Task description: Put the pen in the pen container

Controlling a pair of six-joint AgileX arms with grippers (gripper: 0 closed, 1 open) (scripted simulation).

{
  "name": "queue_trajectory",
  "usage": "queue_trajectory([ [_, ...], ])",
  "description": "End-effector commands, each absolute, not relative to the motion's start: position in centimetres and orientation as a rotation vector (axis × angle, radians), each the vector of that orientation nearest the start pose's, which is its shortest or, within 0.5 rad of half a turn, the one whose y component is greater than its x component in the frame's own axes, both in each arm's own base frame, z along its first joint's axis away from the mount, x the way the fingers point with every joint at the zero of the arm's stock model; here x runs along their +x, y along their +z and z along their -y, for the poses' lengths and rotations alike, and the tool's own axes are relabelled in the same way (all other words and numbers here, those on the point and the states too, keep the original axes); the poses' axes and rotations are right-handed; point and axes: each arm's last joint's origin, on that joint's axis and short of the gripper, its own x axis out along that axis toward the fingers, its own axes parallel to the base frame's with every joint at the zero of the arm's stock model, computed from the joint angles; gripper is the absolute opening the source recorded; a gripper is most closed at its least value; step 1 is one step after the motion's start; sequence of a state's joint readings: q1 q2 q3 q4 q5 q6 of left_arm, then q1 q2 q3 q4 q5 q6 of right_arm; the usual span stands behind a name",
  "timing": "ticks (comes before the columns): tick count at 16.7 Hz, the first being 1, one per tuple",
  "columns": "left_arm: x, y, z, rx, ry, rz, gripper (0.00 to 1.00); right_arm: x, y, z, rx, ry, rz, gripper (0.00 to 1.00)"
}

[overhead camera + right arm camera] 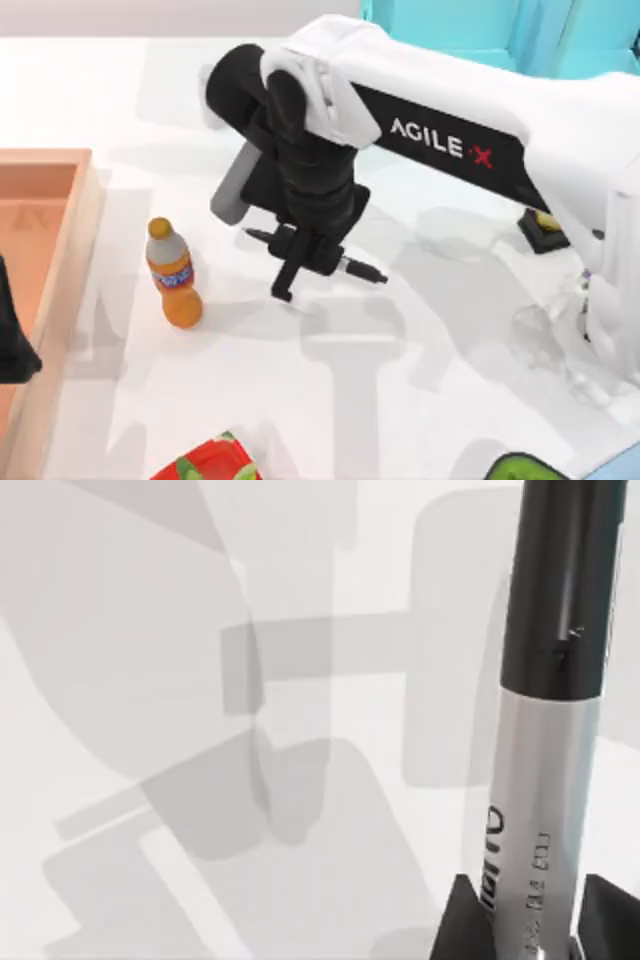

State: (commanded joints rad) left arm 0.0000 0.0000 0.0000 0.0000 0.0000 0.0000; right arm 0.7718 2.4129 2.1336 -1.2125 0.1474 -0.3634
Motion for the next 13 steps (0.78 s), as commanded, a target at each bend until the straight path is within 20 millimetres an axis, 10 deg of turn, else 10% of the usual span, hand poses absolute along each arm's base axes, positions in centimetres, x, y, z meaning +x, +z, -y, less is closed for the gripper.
queue_trajectory([
  [8,10.6,16.0,0.1,0.0,0.0,0.0,1.0,23.1,26.1,-34.7,-0.978,0.803,-1.257,0.0],
  [13,10.6,16.0,0.1,0.0,0.0,0.0,1.0,21.8,26.7,-34.7,-0.98,0.81,-1.255,0.0],
])
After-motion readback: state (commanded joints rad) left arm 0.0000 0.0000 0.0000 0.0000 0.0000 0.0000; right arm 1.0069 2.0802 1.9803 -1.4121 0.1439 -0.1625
